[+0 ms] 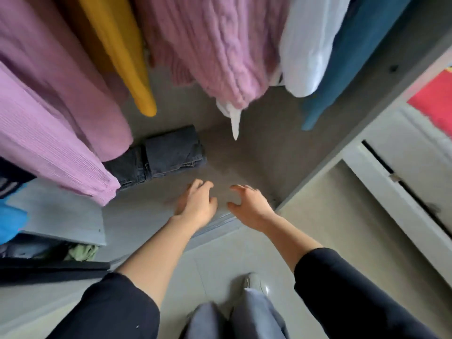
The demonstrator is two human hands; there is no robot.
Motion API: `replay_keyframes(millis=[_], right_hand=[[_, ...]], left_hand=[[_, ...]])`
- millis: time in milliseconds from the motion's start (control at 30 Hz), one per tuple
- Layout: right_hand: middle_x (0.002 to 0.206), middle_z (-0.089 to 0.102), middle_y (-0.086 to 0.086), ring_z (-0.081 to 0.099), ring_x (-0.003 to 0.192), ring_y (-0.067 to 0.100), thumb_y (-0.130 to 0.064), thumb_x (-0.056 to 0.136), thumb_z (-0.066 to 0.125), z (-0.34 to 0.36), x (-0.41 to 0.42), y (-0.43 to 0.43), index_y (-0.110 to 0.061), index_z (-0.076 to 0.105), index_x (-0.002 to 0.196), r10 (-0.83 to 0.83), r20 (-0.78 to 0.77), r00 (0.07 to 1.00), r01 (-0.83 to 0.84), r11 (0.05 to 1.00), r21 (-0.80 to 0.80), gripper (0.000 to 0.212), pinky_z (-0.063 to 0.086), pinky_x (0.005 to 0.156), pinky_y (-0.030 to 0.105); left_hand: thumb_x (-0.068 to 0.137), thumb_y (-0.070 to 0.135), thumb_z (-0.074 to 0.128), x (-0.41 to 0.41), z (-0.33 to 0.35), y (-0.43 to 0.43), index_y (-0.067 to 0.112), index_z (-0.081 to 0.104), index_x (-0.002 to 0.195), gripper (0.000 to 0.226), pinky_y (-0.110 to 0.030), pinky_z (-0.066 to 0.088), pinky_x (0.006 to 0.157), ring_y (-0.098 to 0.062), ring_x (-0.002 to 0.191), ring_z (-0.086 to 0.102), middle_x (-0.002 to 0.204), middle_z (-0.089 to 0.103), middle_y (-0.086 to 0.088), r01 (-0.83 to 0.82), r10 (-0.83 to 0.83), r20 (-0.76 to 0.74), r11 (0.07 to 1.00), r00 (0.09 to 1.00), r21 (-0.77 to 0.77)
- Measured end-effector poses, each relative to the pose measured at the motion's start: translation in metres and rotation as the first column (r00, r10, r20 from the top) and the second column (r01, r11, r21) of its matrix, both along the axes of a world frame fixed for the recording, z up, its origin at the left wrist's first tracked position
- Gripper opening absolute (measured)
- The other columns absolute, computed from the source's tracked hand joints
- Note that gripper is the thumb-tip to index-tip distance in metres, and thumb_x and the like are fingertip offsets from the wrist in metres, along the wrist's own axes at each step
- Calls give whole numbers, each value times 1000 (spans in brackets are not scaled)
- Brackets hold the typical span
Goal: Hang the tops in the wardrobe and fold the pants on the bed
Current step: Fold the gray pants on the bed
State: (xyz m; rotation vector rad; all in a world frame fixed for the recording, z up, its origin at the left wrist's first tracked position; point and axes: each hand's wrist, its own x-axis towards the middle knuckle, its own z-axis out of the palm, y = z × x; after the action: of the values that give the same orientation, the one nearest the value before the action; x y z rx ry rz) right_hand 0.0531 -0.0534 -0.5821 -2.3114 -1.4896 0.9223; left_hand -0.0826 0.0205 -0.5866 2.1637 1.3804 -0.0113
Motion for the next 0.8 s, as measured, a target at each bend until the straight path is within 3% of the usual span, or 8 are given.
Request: replay_keyframes(millis=[100,267,367,567,800], right_hand=[[135,52,9,45,124,33,-28,89,56,90,12,-61,-21,46,140,-100,7,995,100,994,-40,53,40,101,35],[133,52,9,44,125,33,-32,89,57,200,47,-165,-20,47,136,-200,85,976,210,970,-123,50,42,100,38],[137,49,9,43,125,33,-35,90,57,244,74,-217,-22,41,142,-289,131,948,305,944,-123,55,42,100,39],[136,47,8,43,123,29,-36,89,58,289,152,-310,-21,34,145,-481,195,855,503,860,-85,63,42,98,39],[139,44,8,41,126,30,-35,90,58,298,279,-421,-21,34,146,-627,176,758,643,764,-50,62,40,102,40]], left_hand=[[92,30,47,19,93,-46,28,53,123,31,-30,41,85,-22,118,47,132,45,6,83,-81,-45,996,996,32],[92,26,46,55,199,-122,25,55,123,32,-32,40,94,-22,123,40,131,49,0,258,-258,-28,966,966,-14],[92,25,45,92,238,-163,24,54,123,32,-32,40,92,-22,122,41,131,49,0,390,-390,-19,921,921,-5],[93,23,40,208,286,-233,22,47,131,39,-36,38,98,-22,126,39,136,46,-2,601,-600,-23,799,799,13],[94,20,39,370,303,-332,21,44,134,41,-38,39,100,-24,127,38,138,44,-4,733,-731,-50,678,681,59]])
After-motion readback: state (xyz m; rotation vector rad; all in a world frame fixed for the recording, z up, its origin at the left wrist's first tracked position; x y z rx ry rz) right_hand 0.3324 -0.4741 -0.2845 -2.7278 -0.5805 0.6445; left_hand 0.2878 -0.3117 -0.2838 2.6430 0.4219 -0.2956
